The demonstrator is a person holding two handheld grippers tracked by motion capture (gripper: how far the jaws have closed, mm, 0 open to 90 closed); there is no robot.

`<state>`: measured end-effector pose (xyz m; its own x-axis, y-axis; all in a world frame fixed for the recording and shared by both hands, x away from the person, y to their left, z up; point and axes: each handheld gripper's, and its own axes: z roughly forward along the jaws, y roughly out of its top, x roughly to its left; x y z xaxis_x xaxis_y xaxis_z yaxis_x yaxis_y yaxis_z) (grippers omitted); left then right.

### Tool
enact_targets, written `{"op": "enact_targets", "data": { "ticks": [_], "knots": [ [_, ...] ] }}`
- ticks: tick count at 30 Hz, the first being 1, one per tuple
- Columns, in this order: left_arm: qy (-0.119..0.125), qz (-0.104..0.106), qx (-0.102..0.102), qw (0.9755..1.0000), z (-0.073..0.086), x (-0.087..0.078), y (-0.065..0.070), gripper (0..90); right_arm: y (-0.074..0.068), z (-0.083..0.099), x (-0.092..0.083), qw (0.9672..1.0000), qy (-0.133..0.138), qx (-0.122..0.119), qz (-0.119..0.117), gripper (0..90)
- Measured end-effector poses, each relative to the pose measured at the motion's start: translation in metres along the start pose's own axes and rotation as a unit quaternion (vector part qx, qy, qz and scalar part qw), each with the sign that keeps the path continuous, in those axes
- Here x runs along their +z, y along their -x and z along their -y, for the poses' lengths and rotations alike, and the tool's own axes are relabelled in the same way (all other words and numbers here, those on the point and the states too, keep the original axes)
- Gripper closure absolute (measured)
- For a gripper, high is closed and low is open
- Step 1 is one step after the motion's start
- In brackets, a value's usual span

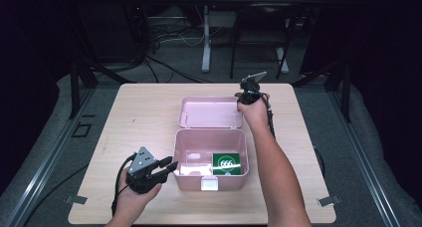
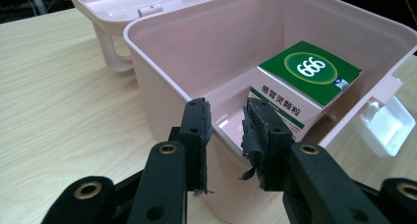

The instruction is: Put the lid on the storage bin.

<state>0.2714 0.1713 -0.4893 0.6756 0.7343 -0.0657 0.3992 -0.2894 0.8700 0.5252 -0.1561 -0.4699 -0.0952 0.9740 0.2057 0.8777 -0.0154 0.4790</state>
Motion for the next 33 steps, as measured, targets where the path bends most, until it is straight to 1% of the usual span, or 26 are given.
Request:
{"op": "enact_targets", "data": {
  "ticks": [4,5,10,11,14,16,17,18,22,27,33],
  "knots": [
    [0.001,-0.002,-0.003,1.0,0.0,0.0,0.0,71.0,-0.001,0.0,-0.003,1.0,0.005,0.004,0.0,85.6],
    [0.001,-0.002,-0.002,1.0,0.0,0.0,0.0,71.0,-0.001,0.0,-0.004,1.0,0.006,0.003,0.004,85.7],
    [0.001,0.0,-0.003,1.0,0.0,0.001,0.0,71.1,-0.002,0.0,-0.009,0.9999,0.016,0.003,0.004,86.0],
    [0.0,0.0,-0.004,1.0,0.0,0.001,0.0,71.1,-0.001,0.0,-0.012,0.9998,0.019,-0.003,0.005,86.0],
    [-0.001,0.0,-0.004,1.0,0.0,0.001,0.0,71.1,-0.002,-0.001,-0.015,0.9997,0.023,-0.001,0.003,86.1],
    [-0.001,0.0,-0.005,1.0,0.0,0.001,0.0,71.0,-0.003,-0.002,-0.019,0.9996,0.027,-0.005,0.004,86.3],
    [-0.001,0.0,-0.005,1.0,0.0,0.001,0.0,71.0,-0.004,-0.004,-0.024,0.9994,0.033,-0.009,0.005,86.8],
    [0.0,0.0,-0.005,1.0,0.0,0.001,-0.001,71.0,-0.004,-0.004,-0.024,0.9994,0.033,-0.009,0.005,86.8],
    [0.002,0.002,-0.011,0.9999,0.0,0.002,-0.002,71.0,-0.006,-0.006,-0.035,0.9991,0.041,-0.012,0.003,87.1],
    [0.001,0.001,-0.009,1.0,0.0,0.002,-0.002,71.1,-0.007,-0.005,-0.047,0.9983,0.055,-0.019,-0.001,87.1],
    [0.001,0.0,-0.008,1.0,0.0,0.003,-0.002,71.1,-0.008,-0.003,-0.055,0.9976,0.065,-0.023,-0.005,87.1]
  ]
}}
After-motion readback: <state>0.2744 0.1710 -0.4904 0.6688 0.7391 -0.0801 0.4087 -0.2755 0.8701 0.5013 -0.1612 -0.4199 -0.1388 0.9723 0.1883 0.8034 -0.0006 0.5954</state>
